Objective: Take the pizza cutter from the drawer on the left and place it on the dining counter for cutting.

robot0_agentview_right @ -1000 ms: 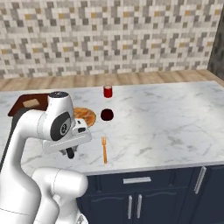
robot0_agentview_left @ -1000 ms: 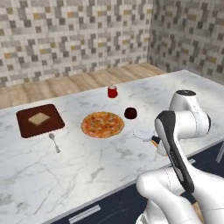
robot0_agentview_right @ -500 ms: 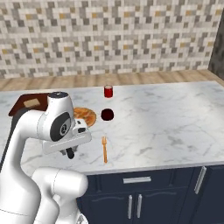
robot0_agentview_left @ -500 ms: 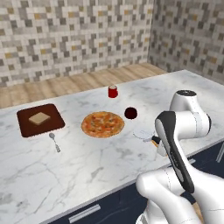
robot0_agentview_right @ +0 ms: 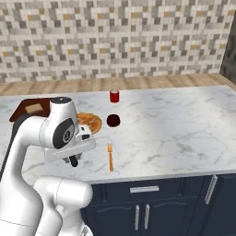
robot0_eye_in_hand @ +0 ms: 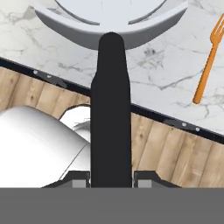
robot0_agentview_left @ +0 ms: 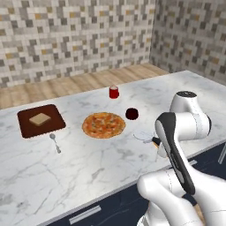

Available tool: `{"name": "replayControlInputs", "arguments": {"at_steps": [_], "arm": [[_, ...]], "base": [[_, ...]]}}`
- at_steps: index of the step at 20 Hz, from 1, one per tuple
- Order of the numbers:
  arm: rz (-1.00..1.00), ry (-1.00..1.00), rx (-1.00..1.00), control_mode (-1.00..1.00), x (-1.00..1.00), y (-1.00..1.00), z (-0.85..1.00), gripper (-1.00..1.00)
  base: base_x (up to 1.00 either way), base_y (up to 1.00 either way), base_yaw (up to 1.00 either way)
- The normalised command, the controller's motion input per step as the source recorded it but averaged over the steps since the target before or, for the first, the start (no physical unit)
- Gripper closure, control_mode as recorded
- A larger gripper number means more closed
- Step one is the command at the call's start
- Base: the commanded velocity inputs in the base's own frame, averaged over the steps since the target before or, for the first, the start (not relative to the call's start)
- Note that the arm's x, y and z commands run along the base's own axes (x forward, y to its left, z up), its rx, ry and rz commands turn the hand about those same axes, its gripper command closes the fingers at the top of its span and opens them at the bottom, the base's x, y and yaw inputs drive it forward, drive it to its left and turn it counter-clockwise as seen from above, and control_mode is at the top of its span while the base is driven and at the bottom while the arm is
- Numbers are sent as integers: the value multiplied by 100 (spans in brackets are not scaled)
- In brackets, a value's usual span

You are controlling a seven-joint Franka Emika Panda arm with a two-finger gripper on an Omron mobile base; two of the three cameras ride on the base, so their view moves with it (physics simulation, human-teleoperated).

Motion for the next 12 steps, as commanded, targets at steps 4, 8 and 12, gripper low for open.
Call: {"name": "replayControlInputs", "arguments": {"at_steps": [4,8,12], "arm": [[3,3,-1,-100,45,30,-21,100],[12,14,2,-100,61,16,-25,100],[13,16,2,-100,80,21,-23,100]], "base": [[0,0,0],[0,0,0],[0,0,0]]}}
